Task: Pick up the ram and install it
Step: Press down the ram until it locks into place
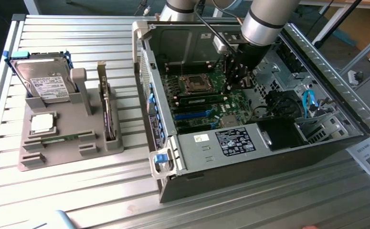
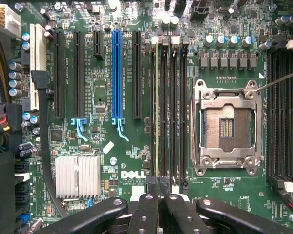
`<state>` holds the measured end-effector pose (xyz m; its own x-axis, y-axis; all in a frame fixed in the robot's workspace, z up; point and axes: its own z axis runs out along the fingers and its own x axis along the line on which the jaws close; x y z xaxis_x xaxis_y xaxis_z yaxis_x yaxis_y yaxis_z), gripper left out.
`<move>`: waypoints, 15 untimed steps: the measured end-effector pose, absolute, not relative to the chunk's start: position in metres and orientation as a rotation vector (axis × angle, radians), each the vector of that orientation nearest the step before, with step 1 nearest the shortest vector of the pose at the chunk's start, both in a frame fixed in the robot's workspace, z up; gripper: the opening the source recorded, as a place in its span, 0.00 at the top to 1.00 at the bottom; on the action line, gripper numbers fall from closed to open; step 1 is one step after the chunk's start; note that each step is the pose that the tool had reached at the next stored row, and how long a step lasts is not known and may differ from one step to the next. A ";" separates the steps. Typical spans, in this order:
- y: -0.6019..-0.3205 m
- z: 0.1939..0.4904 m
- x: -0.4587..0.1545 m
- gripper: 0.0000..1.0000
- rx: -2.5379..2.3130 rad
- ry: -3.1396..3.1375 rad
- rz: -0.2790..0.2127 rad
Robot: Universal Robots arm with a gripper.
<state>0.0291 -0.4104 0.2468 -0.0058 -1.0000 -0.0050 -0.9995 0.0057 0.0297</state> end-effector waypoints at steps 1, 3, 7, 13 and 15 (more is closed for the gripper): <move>-0.410 0.247 0.030 0.89 2.203 -2.215 -0.038; -0.410 0.247 0.031 0.89 2.203 -2.215 -0.038; -0.410 0.243 0.031 0.89 2.203 -2.215 -0.038; -0.410 0.240 0.031 0.89 2.203 -2.215 -0.038; -0.410 0.239 0.031 0.89 2.203 -2.215 -0.039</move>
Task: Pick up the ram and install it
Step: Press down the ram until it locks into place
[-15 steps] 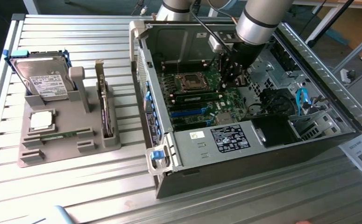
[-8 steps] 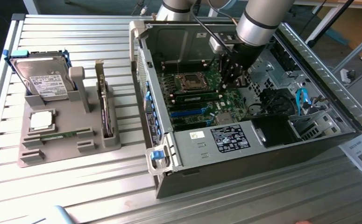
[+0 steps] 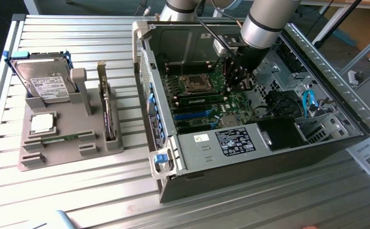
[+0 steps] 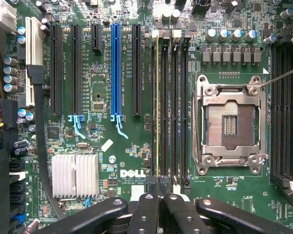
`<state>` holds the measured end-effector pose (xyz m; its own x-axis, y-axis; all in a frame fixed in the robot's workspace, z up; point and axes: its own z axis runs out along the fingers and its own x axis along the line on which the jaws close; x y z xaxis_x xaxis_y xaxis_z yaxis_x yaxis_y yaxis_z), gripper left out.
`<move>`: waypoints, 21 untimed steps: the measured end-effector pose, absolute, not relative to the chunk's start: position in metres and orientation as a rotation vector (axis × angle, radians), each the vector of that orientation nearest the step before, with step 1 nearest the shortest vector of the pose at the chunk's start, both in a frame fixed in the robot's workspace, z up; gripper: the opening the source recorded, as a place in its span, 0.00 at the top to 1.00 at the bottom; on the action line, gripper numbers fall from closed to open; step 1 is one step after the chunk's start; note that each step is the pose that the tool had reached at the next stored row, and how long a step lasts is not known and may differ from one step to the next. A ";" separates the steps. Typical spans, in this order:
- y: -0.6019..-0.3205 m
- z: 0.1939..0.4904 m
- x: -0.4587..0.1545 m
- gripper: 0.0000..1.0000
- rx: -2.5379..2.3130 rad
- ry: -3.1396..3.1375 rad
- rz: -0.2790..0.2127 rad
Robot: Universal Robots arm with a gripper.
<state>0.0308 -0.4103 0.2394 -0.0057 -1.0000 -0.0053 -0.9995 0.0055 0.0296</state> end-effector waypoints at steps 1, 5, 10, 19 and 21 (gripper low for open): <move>-0.410 0.239 0.031 0.89 2.203 -2.215 -0.039; -0.410 0.239 0.031 0.89 2.203 -2.215 -0.039; -0.410 0.238 0.031 0.89 2.203 -2.215 -0.039; -0.410 0.236 0.031 0.89 2.203 -2.215 -0.039; -0.410 0.235 0.031 0.89 2.203 -2.216 -0.039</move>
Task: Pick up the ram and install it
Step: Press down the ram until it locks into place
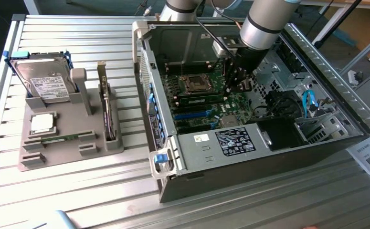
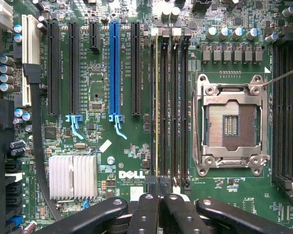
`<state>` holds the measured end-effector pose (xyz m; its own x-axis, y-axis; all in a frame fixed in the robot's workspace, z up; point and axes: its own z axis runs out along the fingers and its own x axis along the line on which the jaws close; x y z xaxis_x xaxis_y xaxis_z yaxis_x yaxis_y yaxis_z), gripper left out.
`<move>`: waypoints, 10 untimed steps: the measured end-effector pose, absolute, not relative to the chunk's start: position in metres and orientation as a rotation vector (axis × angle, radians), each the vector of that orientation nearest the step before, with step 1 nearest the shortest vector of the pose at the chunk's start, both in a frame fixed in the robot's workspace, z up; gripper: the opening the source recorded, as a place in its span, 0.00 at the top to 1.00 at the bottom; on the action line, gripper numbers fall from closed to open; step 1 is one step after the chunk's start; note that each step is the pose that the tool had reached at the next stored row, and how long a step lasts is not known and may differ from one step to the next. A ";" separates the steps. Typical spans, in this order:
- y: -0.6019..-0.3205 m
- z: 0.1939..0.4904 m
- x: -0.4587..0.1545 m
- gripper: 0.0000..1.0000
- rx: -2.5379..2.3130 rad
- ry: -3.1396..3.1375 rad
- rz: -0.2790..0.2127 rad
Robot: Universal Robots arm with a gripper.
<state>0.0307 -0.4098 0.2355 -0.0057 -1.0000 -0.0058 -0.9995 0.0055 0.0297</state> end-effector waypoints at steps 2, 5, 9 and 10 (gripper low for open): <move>-0.410 0.235 0.031 0.89 2.203 -2.216 -0.039; -0.410 0.235 0.031 0.89 2.203 -2.216 -0.039; -0.410 0.234 0.031 0.89 2.203 -2.216 -0.040; -0.410 0.234 0.031 0.89 2.203 -2.216 -0.040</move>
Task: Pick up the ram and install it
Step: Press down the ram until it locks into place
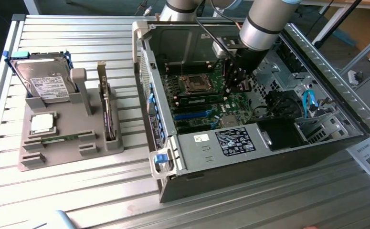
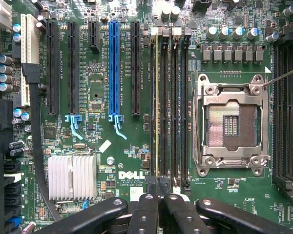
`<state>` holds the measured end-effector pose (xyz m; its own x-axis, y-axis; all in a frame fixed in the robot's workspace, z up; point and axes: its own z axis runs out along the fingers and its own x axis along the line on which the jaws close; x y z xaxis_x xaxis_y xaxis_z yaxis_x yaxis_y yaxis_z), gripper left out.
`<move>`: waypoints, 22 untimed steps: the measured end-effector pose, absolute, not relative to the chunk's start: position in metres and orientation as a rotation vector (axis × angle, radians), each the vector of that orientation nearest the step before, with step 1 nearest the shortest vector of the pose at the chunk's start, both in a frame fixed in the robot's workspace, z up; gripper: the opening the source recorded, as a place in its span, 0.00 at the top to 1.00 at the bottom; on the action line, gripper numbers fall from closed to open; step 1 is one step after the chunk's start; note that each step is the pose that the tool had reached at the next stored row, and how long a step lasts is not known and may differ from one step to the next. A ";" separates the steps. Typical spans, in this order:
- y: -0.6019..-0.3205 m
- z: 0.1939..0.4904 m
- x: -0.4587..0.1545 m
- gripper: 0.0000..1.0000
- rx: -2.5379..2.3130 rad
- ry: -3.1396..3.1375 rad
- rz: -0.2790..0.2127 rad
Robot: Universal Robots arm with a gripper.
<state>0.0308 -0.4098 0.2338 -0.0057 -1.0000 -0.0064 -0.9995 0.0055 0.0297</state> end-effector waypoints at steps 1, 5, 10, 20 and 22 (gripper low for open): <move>-0.410 0.234 0.031 0.89 2.203 -2.216 -0.040; -0.410 0.233 0.031 0.89 2.203 -2.216 -0.040; -0.410 0.232 0.031 0.89 2.203 -2.216 -0.040; -0.410 0.231 0.031 0.89 2.204 -2.216 -0.040; -0.410 0.233 0.031 0.89 2.204 -2.216 -0.041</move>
